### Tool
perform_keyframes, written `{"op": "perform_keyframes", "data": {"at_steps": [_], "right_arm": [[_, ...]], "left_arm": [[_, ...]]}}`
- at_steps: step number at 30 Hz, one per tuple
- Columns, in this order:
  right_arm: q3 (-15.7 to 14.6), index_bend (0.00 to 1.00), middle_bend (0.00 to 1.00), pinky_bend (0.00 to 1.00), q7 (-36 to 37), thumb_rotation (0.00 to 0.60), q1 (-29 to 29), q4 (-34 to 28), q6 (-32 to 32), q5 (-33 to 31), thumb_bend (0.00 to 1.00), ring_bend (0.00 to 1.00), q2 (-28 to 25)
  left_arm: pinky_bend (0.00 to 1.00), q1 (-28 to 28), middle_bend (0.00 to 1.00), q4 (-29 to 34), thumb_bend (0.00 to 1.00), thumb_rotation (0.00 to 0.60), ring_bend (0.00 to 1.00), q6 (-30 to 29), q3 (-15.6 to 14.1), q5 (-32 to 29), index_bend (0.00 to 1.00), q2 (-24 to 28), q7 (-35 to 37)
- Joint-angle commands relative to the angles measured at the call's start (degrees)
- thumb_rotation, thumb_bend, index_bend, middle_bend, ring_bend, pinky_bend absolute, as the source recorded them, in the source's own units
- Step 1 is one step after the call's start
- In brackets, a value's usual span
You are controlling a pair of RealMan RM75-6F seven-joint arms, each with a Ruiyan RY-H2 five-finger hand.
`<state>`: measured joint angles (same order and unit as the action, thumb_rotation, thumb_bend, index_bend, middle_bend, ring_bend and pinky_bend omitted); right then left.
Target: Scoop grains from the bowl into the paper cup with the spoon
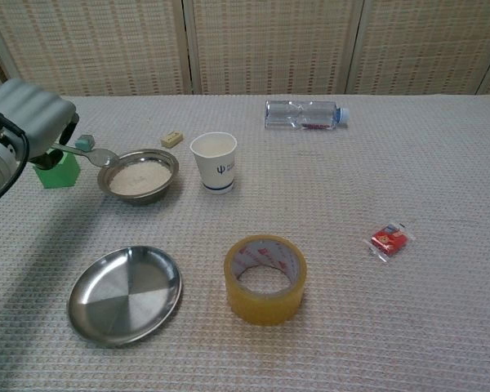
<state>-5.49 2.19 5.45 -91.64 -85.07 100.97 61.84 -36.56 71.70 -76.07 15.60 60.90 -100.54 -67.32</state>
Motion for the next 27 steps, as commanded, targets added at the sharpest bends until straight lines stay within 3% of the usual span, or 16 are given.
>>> {"op": "perform_keyframes", "data": {"at_steps": [1,10,17,27], "right_arm": [[-0.1,0.0,0.0,0.0,0.2,0.6,0.1,-0.1,0.1,0.0,0.09,0.0,-0.2],[-0.2,0.0,0.0,0.0,0.9,0.6,-0.1,-0.4,-0.3,0.3,0.09,0.0,-0.9],[-0.8,0.0,0.0,0.0,1.9,0.6,0.2,-0.7,0.2,1.0,0.09,0.0,-1.5],[-0.9,0.0,0.0,0.0,1.9,0.6,0.0,-0.8,-0.1,1.2,0.09,0.0,-1.6]], "left_arm": [[1.0,-2.4,1.0,-4.3,0.38,0.6,1.0,-1.6,-0.7,0.8,0.61,-3.5,-3.6],[1.0,-5.5,1.0,-14.6,0.38,0.6,1.0,-2.5,-1.2,1.6,0.61,-10.4,-7.7],[1.0,-6.2,1.0,-22.5,0.38,0.6,1.0,-3.7,-3.8,5.1,0.61,-13.4,-8.3],[1.0,-5.9,1.0,-28.4,0.38,0.6,1.0,-3.1,-5.2,7.7,0.6,-16.0,-6.9]]}}
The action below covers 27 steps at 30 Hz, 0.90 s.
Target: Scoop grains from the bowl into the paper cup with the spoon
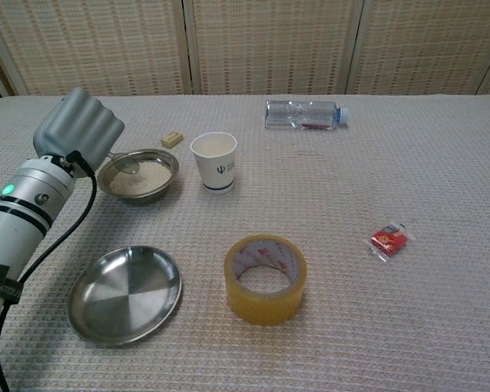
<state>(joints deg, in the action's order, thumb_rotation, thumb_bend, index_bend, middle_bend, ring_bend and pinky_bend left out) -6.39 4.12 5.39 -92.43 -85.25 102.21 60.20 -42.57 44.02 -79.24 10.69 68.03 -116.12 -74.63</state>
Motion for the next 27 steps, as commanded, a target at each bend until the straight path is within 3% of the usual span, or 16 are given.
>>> {"op": "perform_keyframes", "data": {"at_steps": [1,11,27], "right_arm": [[0.0,0.0,0.0,0.0,0.0,0.6,0.1,0.0,0.2,0.0,0.09,0.0,0.0],[-1.5,0.0,0.0,0.0,2.8,0.6,0.6,-0.6,0.8,2.1,0.09,0.0,-1.2],[-1.5,0.0,0.0,0.0,2.9,0.6,0.6,-0.6,0.8,1.9,0.09,0.0,-1.3]], "left_arm": [[1.0,0.2,1.0,-0.9,0.38,0.6,1.0,0.1,-0.4,0.8,0.6,-0.5,0.5],[1.0,0.7,1.0,-3.6,0.39,0.6,1.0,1.5,-0.8,2.2,0.6,-1.6,1.4],[1.0,1.9,1.0,-3.5,0.39,0.6,1.0,2.2,-1.4,4.4,0.6,-1.9,2.6]]}}
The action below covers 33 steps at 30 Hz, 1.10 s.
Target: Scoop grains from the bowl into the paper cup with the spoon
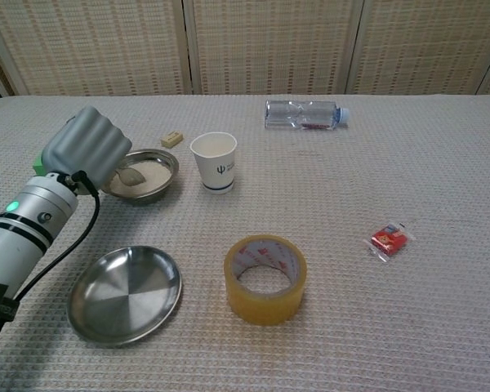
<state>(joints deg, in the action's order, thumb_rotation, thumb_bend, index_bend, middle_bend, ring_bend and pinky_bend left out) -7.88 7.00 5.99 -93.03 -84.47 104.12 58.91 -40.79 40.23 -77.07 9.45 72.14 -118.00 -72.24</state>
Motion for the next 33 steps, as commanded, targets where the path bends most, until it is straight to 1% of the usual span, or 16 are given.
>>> {"op": "perform_keyframes", "data": {"at_steps": [1,10,15,20,26,33], "right_arm": [[0.0,0.0,0.0,0.0,0.0,0.6,0.0,0.0,0.1,-0.1,0.09,0.0,0.0],[0.2,0.0,0.0,0.0,0.2,0.6,0.1,0.1,0.2,-0.5,0.09,0.0,0.0],[0.3,0.0,0.0,0.0,0.4,0.6,0.2,0.1,0.4,-0.7,0.09,0.0,0.0],[0.3,0.0,0.0,0.0,0.2,0.6,0.3,0.1,0.6,-0.8,0.09,0.0,0.0],[0.2,0.0,0.0,0.0,0.1,0.6,0.2,0.1,0.6,-0.8,0.09,0.0,0.0],[0.2,0.0,0.0,0.0,-0.1,0.6,0.2,0.0,0.7,-0.7,0.09,0.0,0.0]], "left_arm": [[1.0,0.2,1.0,0.4,0.39,0.6,1.0,0.1,-0.2,0.4,0.6,0.0,0.4],[1.0,0.7,1.0,4.3,0.39,0.6,1.0,2.2,1.6,-1.1,0.61,1.1,1.6],[1.0,1.2,1.0,10.1,0.39,0.6,1.0,4.9,4.2,-4.7,0.61,3.2,1.8],[1.0,1.1,1.0,15.2,0.39,0.6,1.0,6.0,5.9,-7.3,0.61,5.8,0.7],[1.0,1.0,1.0,19.1,0.39,0.6,1.0,6.1,6.9,-9.1,0.62,8.4,0.4],[1.0,0.7,1.0,22.2,0.39,0.6,1.0,5.3,7.1,-10.0,0.63,10.4,-0.1]]}}
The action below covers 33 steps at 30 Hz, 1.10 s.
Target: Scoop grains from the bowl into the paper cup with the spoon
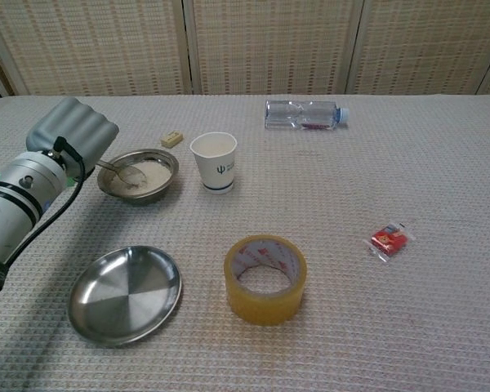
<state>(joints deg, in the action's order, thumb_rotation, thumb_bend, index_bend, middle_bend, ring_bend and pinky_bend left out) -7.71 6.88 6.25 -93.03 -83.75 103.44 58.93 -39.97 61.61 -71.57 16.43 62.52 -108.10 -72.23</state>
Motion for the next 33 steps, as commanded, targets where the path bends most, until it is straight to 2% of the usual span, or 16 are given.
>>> {"op": "perform_keyframes", "data": {"at_steps": [1,17,24,33], "right_arm": [[0.0,0.0,0.0,0.0,0.0,0.6,0.0,0.0,-0.1,0.0,0.09,0.0,0.0],[0.0,0.0,0.0,0.0,-0.2,0.6,0.0,0.0,0.1,-0.1,0.09,0.0,0.1],[0.0,0.0,0.0,0.0,0.0,0.6,0.1,0.0,0.2,-0.3,0.09,0.0,0.0],[0.0,0.0,0.0,0.0,-0.2,0.6,0.1,0.0,0.4,-0.3,0.09,0.0,0.1]], "left_arm": [[1.0,-0.1,1.0,1.3,0.39,0.6,1.0,-0.3,0.1,-0.6,0.63,0.8,-0.2],[1.0,-0.5,1.0,5.8,0.39,0.6,1.0,0.2,-0.2,-4.4,0.64,4.1,0.1],[1.0,-0.9,1.0,13.2,0.39,0.6,1.0,4.4,3.0,-13.8,0.65,7.7,0.3],[1.0,-2.7,1.0,21.0,0.39,0.6,1.0,6.2,6.7,-24.0,0.65,13.4,2.3]]}}
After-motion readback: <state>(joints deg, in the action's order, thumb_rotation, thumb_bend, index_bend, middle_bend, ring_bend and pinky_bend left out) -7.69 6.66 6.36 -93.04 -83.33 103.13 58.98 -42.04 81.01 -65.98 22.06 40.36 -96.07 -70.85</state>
